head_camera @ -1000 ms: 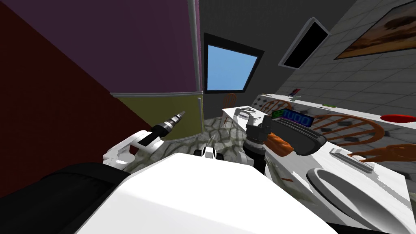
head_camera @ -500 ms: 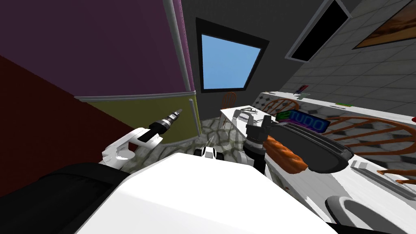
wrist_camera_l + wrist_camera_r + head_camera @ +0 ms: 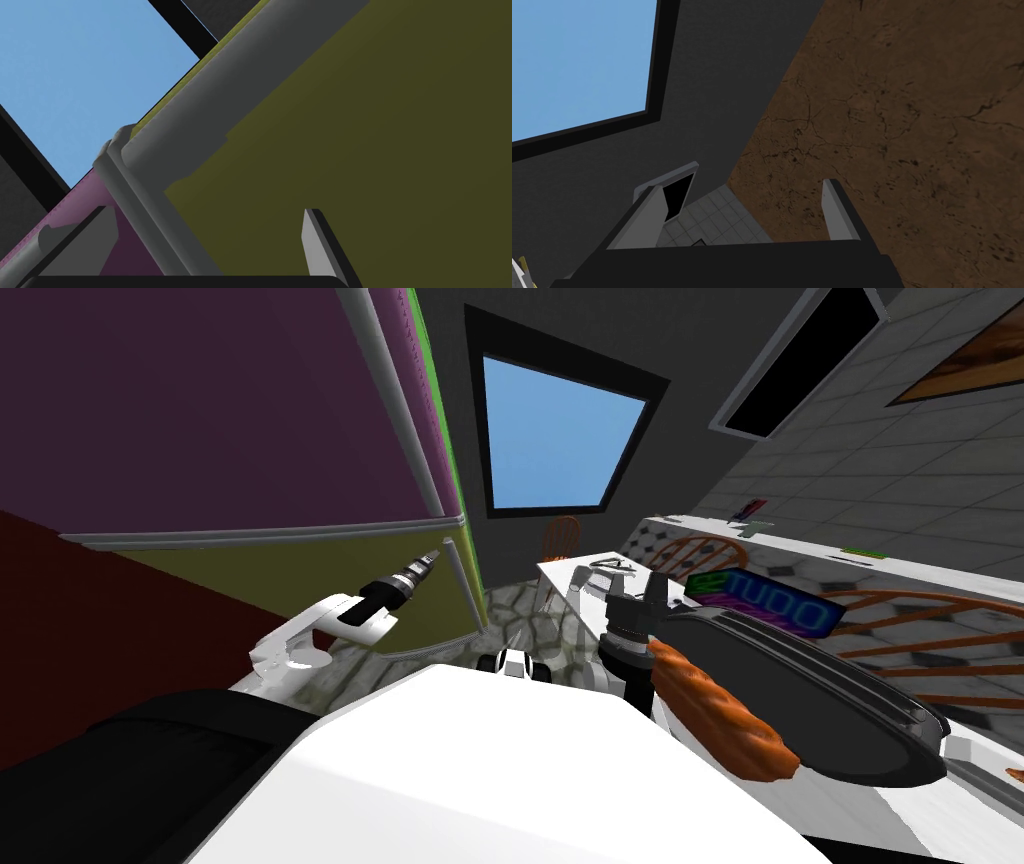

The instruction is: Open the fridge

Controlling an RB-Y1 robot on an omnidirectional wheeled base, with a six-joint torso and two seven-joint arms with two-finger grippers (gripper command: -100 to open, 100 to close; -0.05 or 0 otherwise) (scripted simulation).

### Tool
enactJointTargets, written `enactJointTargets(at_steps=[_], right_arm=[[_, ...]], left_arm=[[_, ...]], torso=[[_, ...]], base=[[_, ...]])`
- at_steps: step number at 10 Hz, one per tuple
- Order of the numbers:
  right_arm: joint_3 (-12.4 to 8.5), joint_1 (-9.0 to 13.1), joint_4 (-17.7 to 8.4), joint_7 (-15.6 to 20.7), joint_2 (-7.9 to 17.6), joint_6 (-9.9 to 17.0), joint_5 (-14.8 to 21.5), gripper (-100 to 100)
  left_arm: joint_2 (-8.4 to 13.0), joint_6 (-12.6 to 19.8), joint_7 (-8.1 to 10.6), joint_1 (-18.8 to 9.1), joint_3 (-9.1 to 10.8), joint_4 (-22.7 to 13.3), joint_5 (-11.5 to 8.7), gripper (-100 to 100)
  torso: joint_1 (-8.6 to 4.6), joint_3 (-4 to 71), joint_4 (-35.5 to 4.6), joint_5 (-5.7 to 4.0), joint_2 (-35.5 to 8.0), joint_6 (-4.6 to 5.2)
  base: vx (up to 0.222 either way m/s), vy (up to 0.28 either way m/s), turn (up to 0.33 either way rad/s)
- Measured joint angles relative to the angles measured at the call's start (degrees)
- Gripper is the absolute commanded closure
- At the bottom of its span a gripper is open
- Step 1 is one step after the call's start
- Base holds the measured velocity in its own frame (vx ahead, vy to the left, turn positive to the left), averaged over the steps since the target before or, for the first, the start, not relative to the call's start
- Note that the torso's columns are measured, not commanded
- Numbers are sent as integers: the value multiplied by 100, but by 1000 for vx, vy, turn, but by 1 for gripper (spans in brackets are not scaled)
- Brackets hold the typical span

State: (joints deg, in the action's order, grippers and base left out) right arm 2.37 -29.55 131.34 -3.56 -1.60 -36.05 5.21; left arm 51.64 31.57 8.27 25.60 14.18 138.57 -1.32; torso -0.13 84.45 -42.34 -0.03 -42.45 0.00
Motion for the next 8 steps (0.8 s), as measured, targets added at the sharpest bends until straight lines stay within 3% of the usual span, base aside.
enactJointTargets(at_steps=[2,5,6,8], right_arm=[[0,0,0,0,0,0,0,0],[-1,0,0,0,2,0,0,0],[-1,1,0,0,2,0,0,0],[-2,6,-1,0,2,1,0,0]], left_arm=[[-10,137,22,-56,153,-52,-12,-100],[48,287,48,-88,256,-5,-52,-100],[52,305,51,-87,261,1,-54,100],[94,237,45,-62,220,82,-31,100]], torso=[[18,16,8,4,23,1],[41,-1,-2,12,0,2],[27,0,0,8,-3,4],[23,-38,1,19,-61,25]], base=[[213,-121,2],[101,-23,-2],[10,1,9],[-298,120,-81]])
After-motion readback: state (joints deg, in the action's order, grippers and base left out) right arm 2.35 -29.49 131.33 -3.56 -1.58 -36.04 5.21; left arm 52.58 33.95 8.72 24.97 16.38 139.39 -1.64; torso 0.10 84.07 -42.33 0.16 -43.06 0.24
